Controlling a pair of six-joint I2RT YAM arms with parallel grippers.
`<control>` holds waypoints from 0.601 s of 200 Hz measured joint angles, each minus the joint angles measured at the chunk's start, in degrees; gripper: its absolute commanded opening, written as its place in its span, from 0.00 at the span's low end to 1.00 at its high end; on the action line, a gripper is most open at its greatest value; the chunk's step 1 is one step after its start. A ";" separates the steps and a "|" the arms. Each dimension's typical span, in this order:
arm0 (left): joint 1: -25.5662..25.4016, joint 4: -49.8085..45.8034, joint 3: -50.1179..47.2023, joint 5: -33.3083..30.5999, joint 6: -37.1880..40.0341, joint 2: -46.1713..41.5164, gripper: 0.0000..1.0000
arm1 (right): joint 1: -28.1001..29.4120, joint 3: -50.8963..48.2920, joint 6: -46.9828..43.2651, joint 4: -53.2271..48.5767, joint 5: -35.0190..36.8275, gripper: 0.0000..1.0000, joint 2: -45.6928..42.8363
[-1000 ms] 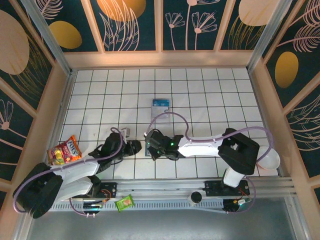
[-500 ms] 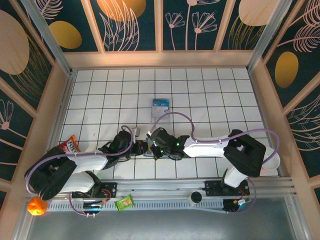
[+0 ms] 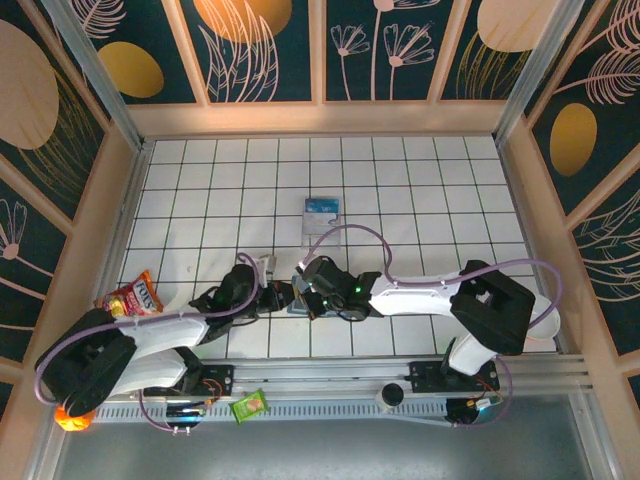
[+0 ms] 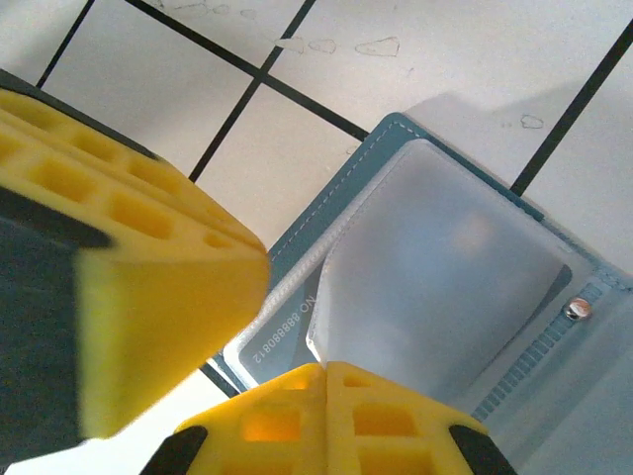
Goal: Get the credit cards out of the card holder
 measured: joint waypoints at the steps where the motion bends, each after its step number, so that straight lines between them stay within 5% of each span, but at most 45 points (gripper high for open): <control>1: 0.00 0.00 -0.02 -0.07 0.02 -0.11 0.00 | 0.00 0.00 0.00 0.00 0.00 0.00 0.00; 120: -3.28 1.97 0.59 2.97 -1.01 10.45 0.00 | 0.00 -0.15 1.11 0.00 0.07 0.00 0.00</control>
